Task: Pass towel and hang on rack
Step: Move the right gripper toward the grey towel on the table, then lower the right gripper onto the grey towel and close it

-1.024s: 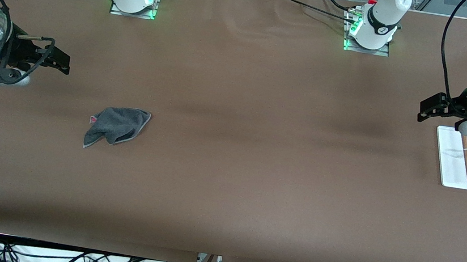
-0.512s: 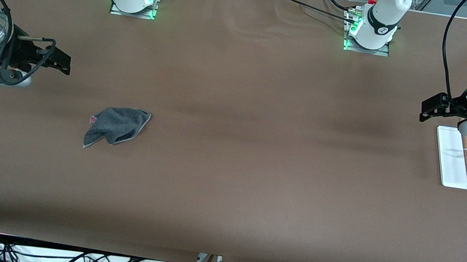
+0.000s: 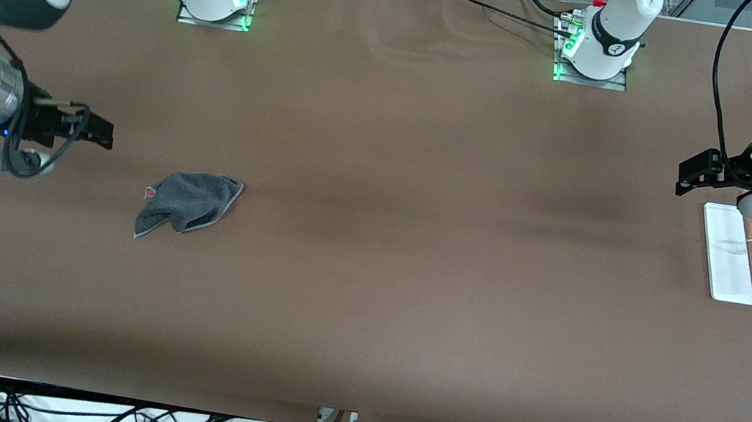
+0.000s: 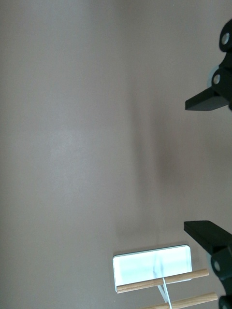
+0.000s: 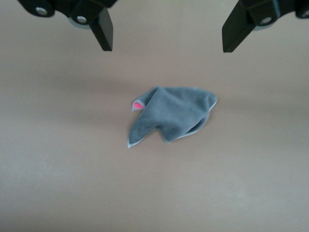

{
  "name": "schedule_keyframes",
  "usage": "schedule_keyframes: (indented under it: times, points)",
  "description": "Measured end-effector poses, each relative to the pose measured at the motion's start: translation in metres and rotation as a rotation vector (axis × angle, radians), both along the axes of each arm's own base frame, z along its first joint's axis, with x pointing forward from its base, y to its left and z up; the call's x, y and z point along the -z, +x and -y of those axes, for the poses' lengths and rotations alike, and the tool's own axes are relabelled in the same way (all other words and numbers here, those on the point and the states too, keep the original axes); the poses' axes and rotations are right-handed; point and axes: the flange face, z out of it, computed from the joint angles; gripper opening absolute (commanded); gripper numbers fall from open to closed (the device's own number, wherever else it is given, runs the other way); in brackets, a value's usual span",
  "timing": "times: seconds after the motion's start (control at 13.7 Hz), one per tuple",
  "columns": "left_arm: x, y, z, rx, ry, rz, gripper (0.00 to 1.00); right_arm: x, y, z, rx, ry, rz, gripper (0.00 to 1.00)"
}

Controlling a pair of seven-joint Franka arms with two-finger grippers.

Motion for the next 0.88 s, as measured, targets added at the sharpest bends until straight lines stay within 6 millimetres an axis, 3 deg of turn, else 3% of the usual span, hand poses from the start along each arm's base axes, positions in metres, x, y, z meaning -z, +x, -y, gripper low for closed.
schedule_keyframes:
  times: [0.44,0.66,0.88]
  points:
    - [0.000,0.000,0.000,0.000,0.000,-0.001,1.00,0.133,0.045,0.042,0.036,0.006,0.030,1.00]
    - [0.000,0.000,0.000,0.000,0.000,-0.001,1.00,0.205,0.044,0.057,0.050,0.009,0.084,1.00]
    - [0.000,0.000,0.000,0.000,0.000,-0.001,1.00,0.256,0.040,0.058,0.058,0.018,0.124,0.99]
